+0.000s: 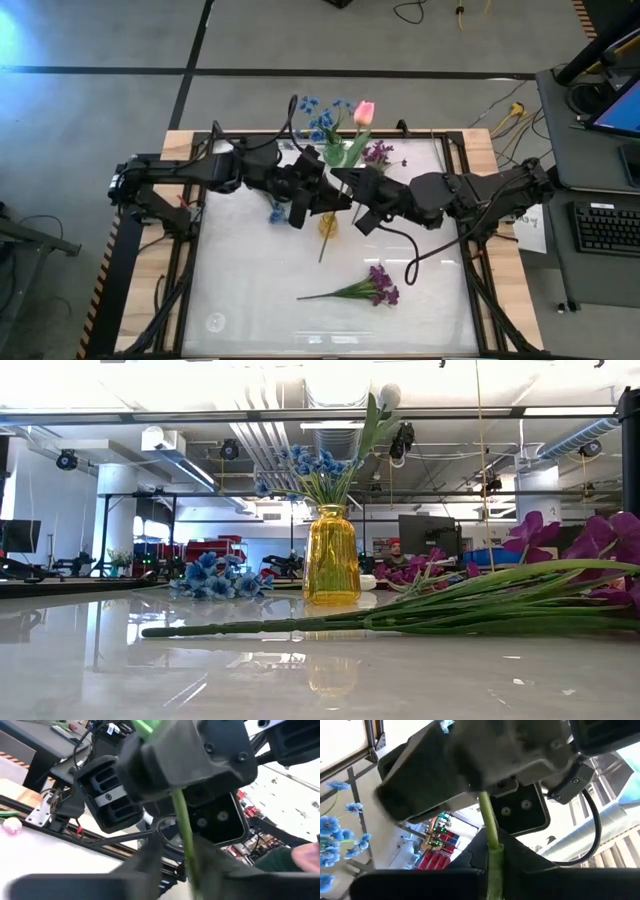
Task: Sort flowers into vase by color
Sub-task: Put the left pink flower into the yellow vase
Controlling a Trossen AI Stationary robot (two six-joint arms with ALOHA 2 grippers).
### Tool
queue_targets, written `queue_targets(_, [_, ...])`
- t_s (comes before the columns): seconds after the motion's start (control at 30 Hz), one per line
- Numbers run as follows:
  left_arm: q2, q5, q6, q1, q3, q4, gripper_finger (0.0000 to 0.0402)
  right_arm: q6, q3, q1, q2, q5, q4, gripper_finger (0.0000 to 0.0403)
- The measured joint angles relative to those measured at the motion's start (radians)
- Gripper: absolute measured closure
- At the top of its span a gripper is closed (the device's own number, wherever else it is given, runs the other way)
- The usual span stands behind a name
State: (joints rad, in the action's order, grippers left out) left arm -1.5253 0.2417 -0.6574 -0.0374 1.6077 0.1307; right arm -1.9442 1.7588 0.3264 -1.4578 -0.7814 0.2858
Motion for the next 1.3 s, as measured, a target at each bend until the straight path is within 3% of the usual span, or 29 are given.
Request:
queue_targets(0.07, [0.000,-0.007,0.001,-0.001,0.000,-0.002,0.0384,-0.016,0.000,0.000,0.000,0.004,-0.004,0.0375])
queue_targets(0.2, [0.000,-0.017,0.022,0.000,0.000,-0.005,0.0398,-0.030,0.000,0.001,-0.003,0.004,-0.015,0.0352])
queue_targets(0.43, [0.011,-0.033,0.069,0.000,0.000,-0.034,0.0401,-0.026,-0.001,0.003,-0.003,0.004,-0.126,0.0300])
queue_targets(0.63, [0.089,-0.117,0.162,0.017,0.000,-0.051,0.0401,-0.027,-0.001,0.007,0.016,0.003,-0.298,0.0268])
queue_targets(0.8, [0.176,-0.157,0.302,0.016,0.000,-0.078,0.0401,-0.021,-0.001,0.007,0.018,0.007,-0.426,0.0248])
queue_targets(1.07, [0.266,-0.211,0.343,0.016,0.000,-0.023,0.0401,-0.012,-0.001,0.007,0.018,-0.005,-0.453,0.0234])
queue_targets(1.17, [0.281,-0.240,0.374,0.016,0.000,-0.024,0.0402,0.145,-0.001,0.007,0.018,-0.005,-0.458,0.0234])
queue_targets(1.3, [0.283,-0.253,0.463,0.012,0.000,-0.024,0.0402,0.786,-0.001,-0.007,0.022,0.008,-0.524,0.0234])
